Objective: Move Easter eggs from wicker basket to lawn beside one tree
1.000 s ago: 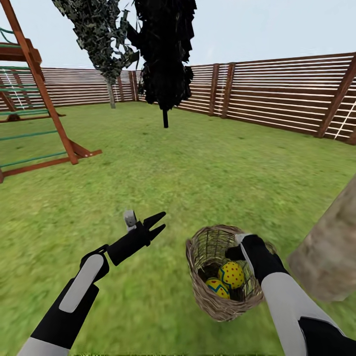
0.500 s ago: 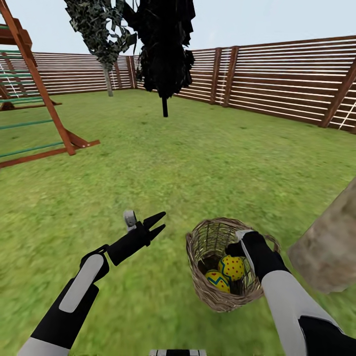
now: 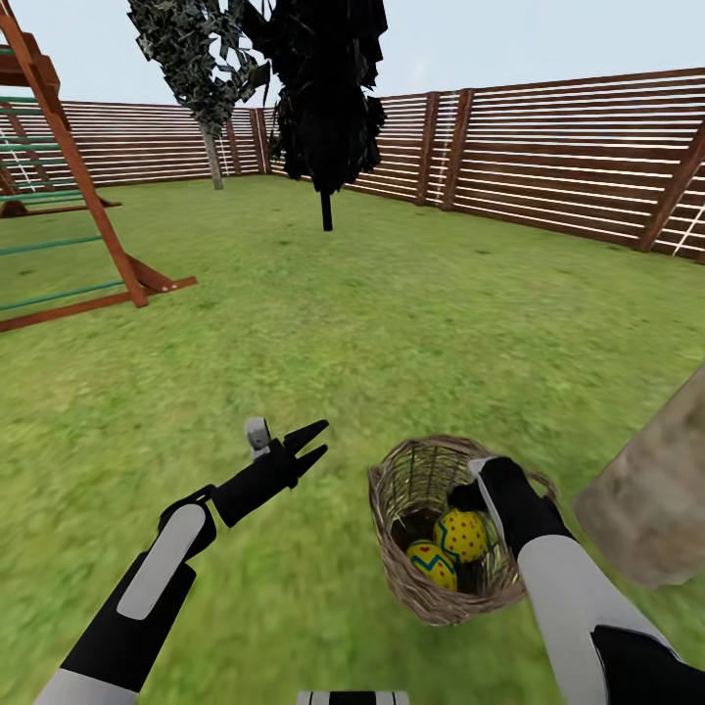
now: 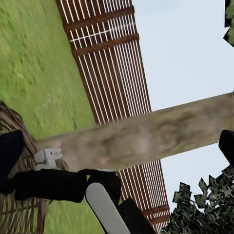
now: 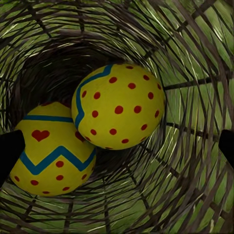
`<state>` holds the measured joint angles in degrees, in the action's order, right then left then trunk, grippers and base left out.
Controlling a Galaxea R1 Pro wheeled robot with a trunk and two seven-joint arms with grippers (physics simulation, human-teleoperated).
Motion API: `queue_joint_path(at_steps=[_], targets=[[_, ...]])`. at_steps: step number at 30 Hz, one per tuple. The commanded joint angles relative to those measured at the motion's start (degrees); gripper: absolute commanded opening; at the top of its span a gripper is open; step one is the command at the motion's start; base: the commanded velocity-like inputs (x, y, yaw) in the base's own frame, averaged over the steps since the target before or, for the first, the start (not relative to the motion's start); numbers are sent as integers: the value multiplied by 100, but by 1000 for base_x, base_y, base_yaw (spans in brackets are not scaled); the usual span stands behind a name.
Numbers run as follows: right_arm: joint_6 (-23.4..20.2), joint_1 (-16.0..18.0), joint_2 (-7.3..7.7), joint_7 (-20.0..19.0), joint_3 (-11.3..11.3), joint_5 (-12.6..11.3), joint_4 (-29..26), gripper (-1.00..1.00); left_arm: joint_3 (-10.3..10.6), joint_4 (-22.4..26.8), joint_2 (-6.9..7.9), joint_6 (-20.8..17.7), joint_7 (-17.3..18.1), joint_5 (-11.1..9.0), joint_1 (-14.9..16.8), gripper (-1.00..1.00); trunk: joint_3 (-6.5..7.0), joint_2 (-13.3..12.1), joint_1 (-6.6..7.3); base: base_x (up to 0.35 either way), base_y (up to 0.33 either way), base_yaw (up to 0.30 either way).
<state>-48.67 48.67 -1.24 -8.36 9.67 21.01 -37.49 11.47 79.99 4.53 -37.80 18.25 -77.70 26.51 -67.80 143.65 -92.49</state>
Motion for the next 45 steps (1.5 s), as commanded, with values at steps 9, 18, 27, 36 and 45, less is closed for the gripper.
queue_joint_path(at_steps=[9, 18, 27, 36, 45], targets=[[-509, 7, -8, -52, 43, 53, -3, 100, 8, -1, -4, -17, 4, -26, -1, 100, -5, 2, -2, 133, 0, 0], [-736, 2, 0, -52, 43, -166, 64, 100, 13, -1, -5, -17, 4, -26, -14, 100, -5, 2, -2, 0, 0, 0], [-710, 5, 9, -54, 43, -176, 54, 100, 5, 5, -4, -17, 4, -26, -23, 100, -116, 8, -15, 0, 0, 0], [-662, 7, 11, -61, 44, -176, -6, 100, 5, -1, -3, -17, 4, -26, -23, 100, -315, 20, -38, 0, 0, 0], [-638, 4, 1, -54, 35, -176, -446, 100, 5, -1, -5, -17, 4, -26, -23, 100, -514, 32, -61, 0, 0, 0]])
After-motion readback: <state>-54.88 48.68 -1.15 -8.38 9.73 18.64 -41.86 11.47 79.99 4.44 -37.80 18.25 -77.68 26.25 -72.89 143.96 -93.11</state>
